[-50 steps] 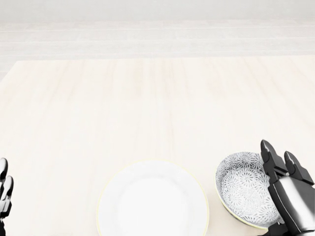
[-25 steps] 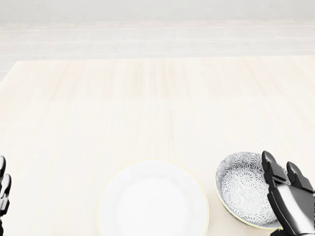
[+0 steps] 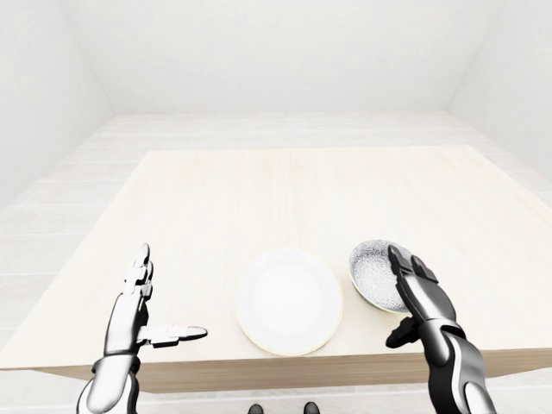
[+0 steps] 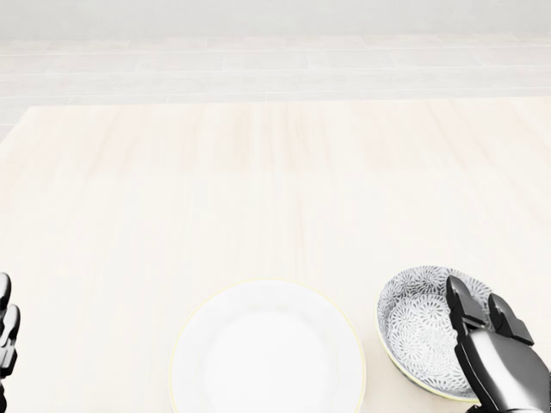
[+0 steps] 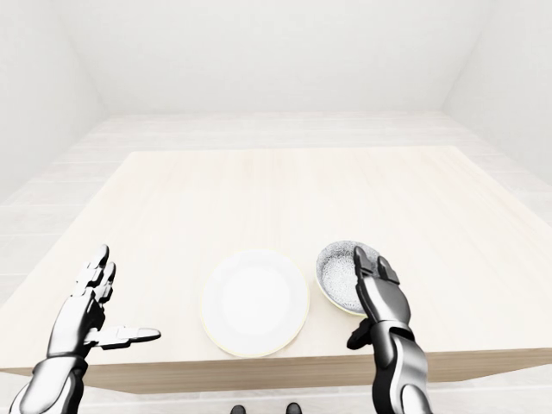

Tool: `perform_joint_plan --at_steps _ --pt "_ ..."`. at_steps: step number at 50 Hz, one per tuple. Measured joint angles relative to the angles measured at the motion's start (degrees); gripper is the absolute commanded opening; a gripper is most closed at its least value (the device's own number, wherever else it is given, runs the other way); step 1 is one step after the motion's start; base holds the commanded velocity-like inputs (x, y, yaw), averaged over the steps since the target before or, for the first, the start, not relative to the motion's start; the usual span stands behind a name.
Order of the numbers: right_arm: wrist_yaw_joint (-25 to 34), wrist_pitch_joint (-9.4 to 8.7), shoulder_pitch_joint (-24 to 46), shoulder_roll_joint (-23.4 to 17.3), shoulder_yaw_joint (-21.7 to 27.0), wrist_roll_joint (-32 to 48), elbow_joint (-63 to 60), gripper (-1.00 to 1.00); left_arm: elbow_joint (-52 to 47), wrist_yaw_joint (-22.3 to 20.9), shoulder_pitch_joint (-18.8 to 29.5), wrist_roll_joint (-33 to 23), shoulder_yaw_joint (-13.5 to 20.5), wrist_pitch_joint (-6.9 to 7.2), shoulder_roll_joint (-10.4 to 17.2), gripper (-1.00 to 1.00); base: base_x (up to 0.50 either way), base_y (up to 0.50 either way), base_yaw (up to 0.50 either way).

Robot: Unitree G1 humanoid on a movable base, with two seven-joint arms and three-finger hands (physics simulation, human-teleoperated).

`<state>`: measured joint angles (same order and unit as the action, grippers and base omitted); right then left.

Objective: Put the bowl on the plate.

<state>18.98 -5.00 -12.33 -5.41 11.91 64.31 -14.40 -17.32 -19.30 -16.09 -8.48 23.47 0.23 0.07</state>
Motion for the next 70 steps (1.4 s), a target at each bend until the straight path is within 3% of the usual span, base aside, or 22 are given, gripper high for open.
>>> perform_joint_plan --at_steps 15,17,18,20,29,43,53,59,70 --pt "-0.89 0.00 0.27 -0.22 -1.70 -0.02 2.09 1.00 -0.02 -0.02 -0.02 -0.03 0.19 0.01 0.06 1.00 0.00 0.00 0.00" --pt "-0.93 0.00 0.29 -0.25 -1.85 -0.06 2.22 0.89 -0.01 -0.04 0.00 -0.03 0.22 0.02 0.07 1.00 0.00 0.00 0.00" --pt "-0.95 0.00 0.31 -0.27 -1.93 -0.07 2.27 0.65 0.00 -0.04 0.01 -0.04 0.22 0.02 0.08 1.00 0.00 0.00 0.00" --pt "-0.94 0.00 0.33 -0.30 -2.07 -0.11 2.34 0.46 0.04 -0.04 0.03 -0.05 0.23 0.02 0.08 1.00 0.00 0.00 0.00" --pt "-0.73 0.00 0.28 -0.42 -2.49 -0.36 2.40 0.40 0.08 -0.06 0.08 -0.04 0.29 0.06 0.12 1.00 0.00 0.00 0.00" --pt "-0.52 0.00 0.04 -0.41 -2.68 -0.85 2.38 0.10 0.33 0.19 0.24 -0.30 0.20 -0.05 0.15 1.00 0.00 0.00 0.00" --pt "-0.36 0.00 0.10 -0.46 -2.53 -1.11 2.08 -0.16 0.36 0.42 0.27 -0.43 0.11 -0.03 0.18 1.00 0.00 0.00 0.00" --pt "-0.37 0.00 0.17 -0.39 -2.40 -1.33 1.87 -0.46 0.26 0.48 0.26 -0.49 0.09 0.07 0.20 1.00 0.00 0.00 0.00" --pt "0.29 0.00 0.50 -0.50 -2.31 -1.19 1.57 -0.55 -0.06 0.64 0.54 -0.67 -0.18 0.60 0.23 1.00 0.00 0.00 0.00"
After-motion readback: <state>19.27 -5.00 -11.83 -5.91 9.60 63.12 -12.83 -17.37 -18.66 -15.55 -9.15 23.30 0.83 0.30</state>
